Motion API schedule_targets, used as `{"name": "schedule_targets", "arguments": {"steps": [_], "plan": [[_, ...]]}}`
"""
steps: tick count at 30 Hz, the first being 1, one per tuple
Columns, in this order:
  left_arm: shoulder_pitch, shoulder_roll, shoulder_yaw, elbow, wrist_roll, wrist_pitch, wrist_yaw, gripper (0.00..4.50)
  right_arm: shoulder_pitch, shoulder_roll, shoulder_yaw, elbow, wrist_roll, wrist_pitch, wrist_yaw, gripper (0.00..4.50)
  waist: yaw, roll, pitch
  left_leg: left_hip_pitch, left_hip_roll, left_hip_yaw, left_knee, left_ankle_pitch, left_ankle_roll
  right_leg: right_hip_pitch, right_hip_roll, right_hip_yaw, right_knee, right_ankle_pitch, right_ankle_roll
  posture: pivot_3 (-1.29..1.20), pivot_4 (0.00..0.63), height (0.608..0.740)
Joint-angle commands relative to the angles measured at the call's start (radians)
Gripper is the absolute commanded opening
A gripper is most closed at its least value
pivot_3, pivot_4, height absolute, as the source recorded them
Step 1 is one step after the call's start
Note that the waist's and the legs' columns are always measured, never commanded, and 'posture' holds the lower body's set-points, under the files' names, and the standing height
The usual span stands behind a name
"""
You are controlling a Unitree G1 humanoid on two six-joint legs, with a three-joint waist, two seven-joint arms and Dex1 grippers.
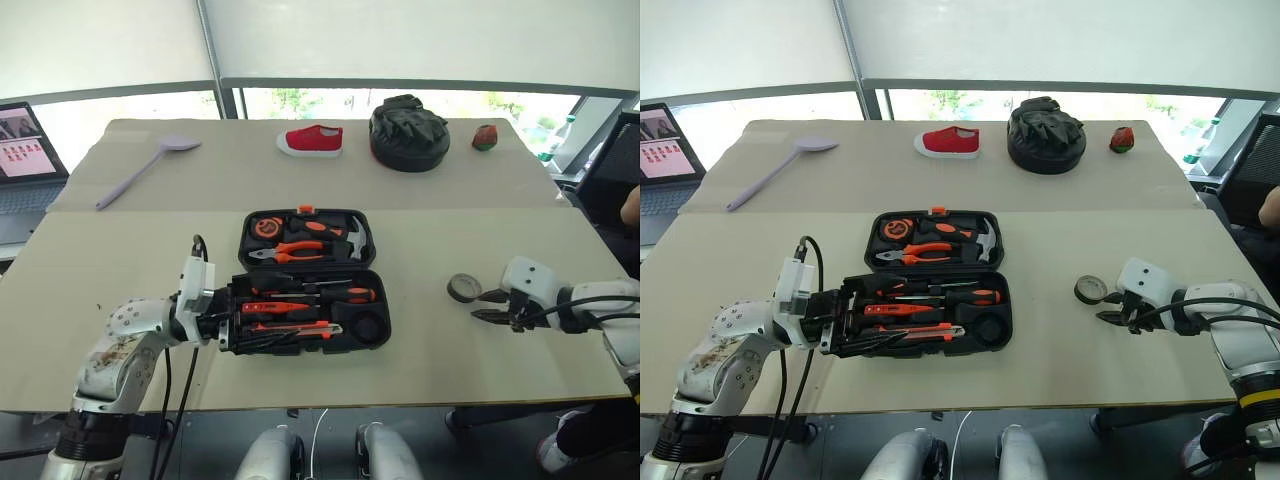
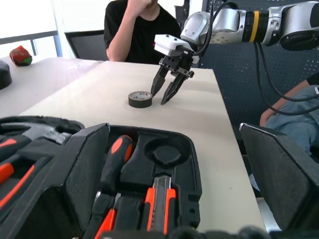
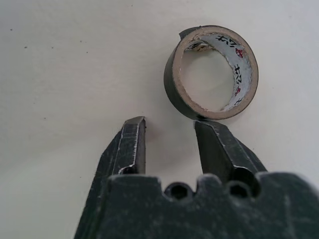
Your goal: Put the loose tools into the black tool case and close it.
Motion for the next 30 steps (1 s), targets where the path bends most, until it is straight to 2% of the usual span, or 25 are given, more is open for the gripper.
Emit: {"name": "schedule_targets", "arguments": {"steps": [1, 7, 19, 22, 25, 26, 30], "plan": [[0.012, 0.016, 0.031, -0.049, -0.021, -0.008, 0.006, 4.5, 0.009, -0.053, -0.046, -0.064, -0.021, 0.032, -0.013, 2.03, 0.001, 0.0, 0.0, -0.001, 0.0, 0.0, 0.0, 0.0, 0.0, 0.0, -0.001, 0.0, 0.0, 0.0, 0.0, 0.0, 0.15, 0.74], [0.015, 0.017, 0.023, -0.043, -0.011, -0.015, 0.007, 4.5, -0.02, -0.041, -0.044, -0.15, 0.022, 0.078, 0.039, 2.03, -0.003, 0.0, 0.0, 0.0, 0.0, 0.0, 0.0, 0.0, -0.001, 0.0, -0.002, 0.001, 0.0, 0.0, 0.0, 0.0, 0.15, 0.74], [0.02, 0.018, 0.02, -0.055, -0.006, -0.018, 0.017, 4.5, -0.223, 0.076, 0.115, 0.097, -0.109, -0.042, 0.056, 2.03, -0.003, 0.001, 0.0, -0.001, -0.001, 0.0, -0.001, 0.0, -0.001, -0.001, -0.002, 0.001, 0.0, 0.0, -0.001, 0.0, 0.15, 0.74], [0.039, 0.02, 0.022, -0.073, -0.01, -0.018, 0.021, 4.5, -0.259, 0.104, 0.131, 0.118, -0.118, -0.064, 0.067, 1.29, -0.007, 0.001, 0.0, -0.001, 0.0, 0.0, -0.001, 0.0, -0.001, -0.002, -0.002, 0.001, 0.0, 0.0, -0.001, 0.0, 0.15, 0.74], [0.048, 0.02, 0.021, -0.082, -0.01, -0.019, 0.024, 4.5, -0.27, 0.101, 0.131, 0.138, -0.121, -0.074, 0.085, 0.23, -0.007, 0.001, 0.001, -0.001, 0.0, 0.0, -0.002, 0.001, -0.002, -0.002, -0.002, 0.001, 0.0, 0.001, -0.001, 0.0, 0.15, 0.74], [0.051, 0.019, 0.021, -0.084, -0.009, -0.021, 0.024, 4.5, -0.274, 0.098, 0.132, 0.148, -0.124, -0.088, 0.091, 0.07, -0.006, 0.001, 0.001, -0.001, 0.0, 0.0, -0.002, 0.001, -0.002, -0.002, -0.002, 0.001, 0.0, 0.001, -0.001, 0.0, 0.15, 0.74], [0.061, 0.018, 0.018, -0.088, -0.007, -0.028, 0.022, 4.5, -0.29, 0.11, 0.101, 0.1, -0.044, -0.125, 0.179, 0.07, -0.004, 0.001, 0.001, -0.001, 0.0, 0.0, -0.002, 0.001, -0.002, -0.002, -0.002, 0.001, 0.0, 0.001, -0.002, 0.0, 0.15, 0.74]]}}
